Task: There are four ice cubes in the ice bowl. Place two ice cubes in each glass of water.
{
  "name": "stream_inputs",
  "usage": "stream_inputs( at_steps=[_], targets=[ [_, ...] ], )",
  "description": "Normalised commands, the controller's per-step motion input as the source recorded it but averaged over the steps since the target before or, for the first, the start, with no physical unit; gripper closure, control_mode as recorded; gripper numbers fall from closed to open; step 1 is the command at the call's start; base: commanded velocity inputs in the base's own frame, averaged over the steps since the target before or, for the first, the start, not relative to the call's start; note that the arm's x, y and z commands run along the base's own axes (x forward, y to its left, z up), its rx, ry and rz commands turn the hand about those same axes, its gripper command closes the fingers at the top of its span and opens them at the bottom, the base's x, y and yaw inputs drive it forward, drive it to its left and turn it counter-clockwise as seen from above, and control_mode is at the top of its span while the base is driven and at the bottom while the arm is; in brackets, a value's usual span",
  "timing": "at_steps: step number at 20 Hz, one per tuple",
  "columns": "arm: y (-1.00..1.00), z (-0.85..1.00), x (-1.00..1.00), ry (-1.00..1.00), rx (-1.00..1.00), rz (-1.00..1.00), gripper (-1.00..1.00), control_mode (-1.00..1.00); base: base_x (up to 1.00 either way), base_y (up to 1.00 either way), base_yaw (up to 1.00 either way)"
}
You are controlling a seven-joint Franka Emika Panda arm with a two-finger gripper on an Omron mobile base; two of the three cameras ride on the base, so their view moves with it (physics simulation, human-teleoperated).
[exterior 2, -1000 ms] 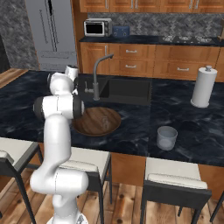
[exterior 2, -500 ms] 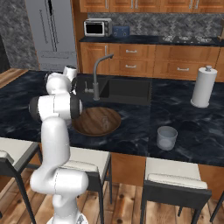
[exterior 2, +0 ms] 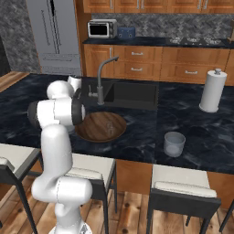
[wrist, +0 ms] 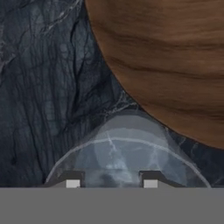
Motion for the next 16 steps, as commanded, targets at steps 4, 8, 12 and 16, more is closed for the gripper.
stream_inputs(
  at_steps=[4,8,12,16],
  targets=[
    [0.00,-0.02,0.11,0.00,0.02,0.00,1.00,-1.00,0.00,0.00,0.00],
    [0.00,0.00,0.05,0.00,0.01,0.00,1.00,-1.00,0.00,0.00,0.00],
    [0.00,0.00,0.00,0.00,0.02,0.00,-1.00,-1.00,0.00,0.00,0.00],
    [0.00,0.06,0.00,0.00,0.03,0.00,-1.00,-1.00,0.00,0.00,0.00]
  ],
)
